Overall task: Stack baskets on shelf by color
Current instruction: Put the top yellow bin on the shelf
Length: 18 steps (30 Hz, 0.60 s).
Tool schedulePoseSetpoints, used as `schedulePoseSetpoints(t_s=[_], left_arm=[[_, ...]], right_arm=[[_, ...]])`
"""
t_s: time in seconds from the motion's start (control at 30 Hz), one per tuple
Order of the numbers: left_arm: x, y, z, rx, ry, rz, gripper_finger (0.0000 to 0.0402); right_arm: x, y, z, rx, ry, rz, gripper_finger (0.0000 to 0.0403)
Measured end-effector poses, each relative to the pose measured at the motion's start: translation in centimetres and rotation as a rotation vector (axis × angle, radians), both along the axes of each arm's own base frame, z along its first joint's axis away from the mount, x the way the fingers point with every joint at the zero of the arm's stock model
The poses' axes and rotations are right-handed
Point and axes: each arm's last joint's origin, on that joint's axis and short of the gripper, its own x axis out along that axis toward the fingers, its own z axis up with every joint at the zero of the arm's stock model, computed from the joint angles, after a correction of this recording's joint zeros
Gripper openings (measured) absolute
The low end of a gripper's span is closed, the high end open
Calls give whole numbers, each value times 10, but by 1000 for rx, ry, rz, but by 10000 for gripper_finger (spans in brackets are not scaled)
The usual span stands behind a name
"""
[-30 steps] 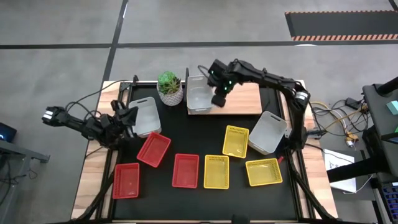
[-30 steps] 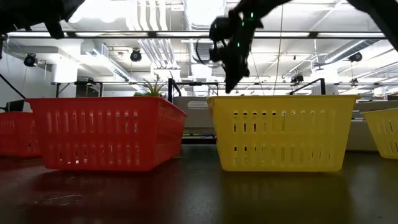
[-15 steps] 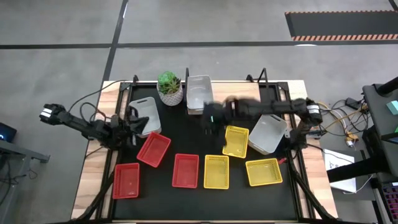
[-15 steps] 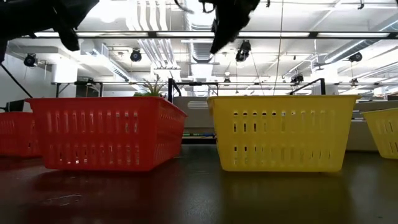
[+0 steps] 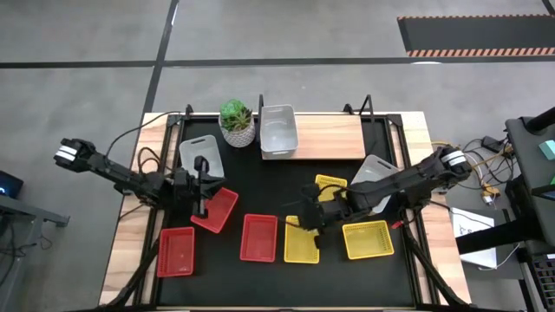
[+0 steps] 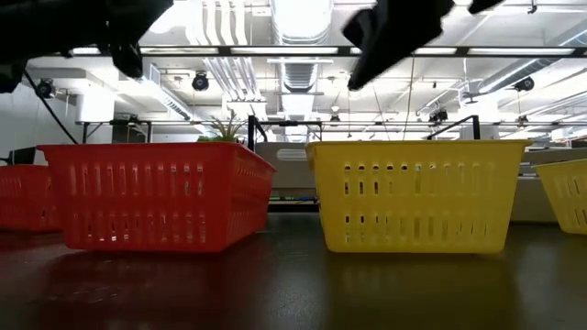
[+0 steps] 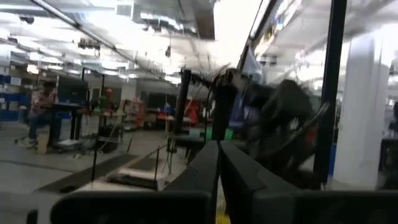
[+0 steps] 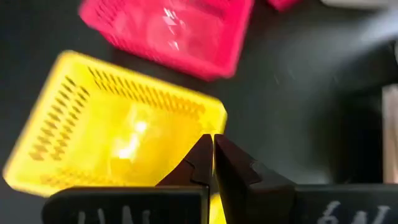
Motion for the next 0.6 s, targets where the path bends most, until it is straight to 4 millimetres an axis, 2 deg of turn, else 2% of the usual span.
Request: schedulePoseSetpoints(t_s=[0.3, 0.5, 0.6], left_arm=[[28, -9, 6, -5, 55, -10, 0], [40, -13, 3, 9, 96, -13, 0], [41, -13, 8, 5, 81, -12, 0]], right_arm=[[-47, -2, -3, 93, 142, -150, 13], [-70, 14, -23, 161, 152, -196, 44], [-76, 18, -29, 168, 160, -243, 67]])
